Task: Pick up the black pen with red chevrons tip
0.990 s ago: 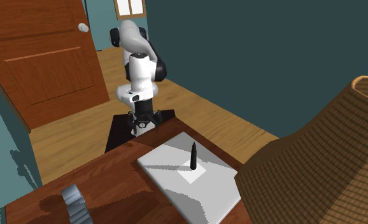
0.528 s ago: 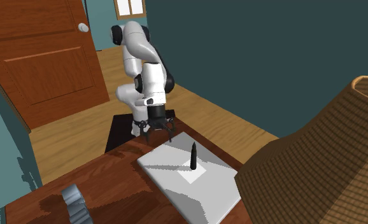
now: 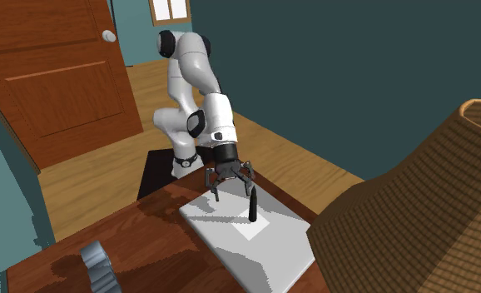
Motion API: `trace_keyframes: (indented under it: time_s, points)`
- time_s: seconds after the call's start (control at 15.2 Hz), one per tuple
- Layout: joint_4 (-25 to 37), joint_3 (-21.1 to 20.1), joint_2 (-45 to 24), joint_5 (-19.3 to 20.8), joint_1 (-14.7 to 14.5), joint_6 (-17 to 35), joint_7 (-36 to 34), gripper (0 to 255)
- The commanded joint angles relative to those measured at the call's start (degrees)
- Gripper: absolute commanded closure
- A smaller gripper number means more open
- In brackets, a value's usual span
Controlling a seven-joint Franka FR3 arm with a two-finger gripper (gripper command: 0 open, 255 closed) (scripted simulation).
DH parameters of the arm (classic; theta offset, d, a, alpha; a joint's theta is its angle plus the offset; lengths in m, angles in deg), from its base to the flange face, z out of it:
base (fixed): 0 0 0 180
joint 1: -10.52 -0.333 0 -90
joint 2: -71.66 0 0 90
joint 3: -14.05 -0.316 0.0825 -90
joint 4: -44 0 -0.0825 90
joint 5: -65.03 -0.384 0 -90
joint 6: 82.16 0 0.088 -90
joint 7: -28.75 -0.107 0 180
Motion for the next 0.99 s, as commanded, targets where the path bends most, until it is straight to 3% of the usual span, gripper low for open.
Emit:
trace_keyframes:
  time_s: [0.0, 0.13, 0.26, 0.73, 0.92]
  points:
    - [2.0, -13.3, -0.2, 3.0, 13.6, 6.9, -5.4, 0]
    - [4.4, -26.3, 2.0, 1.9, 26.5, 12.6, -7.7, 0]
    - [6.9, -36.3, 5.2, -0.8, 36.4, 17.6, -8.9, 0]
    - [5.4, -46.1, 8.1, -3.4, 45.4, 23.2, -10.2, 0]
    - [5.3, -46.9, 8.4, -3.6, 46.1, 23.7, -10.4, 0]
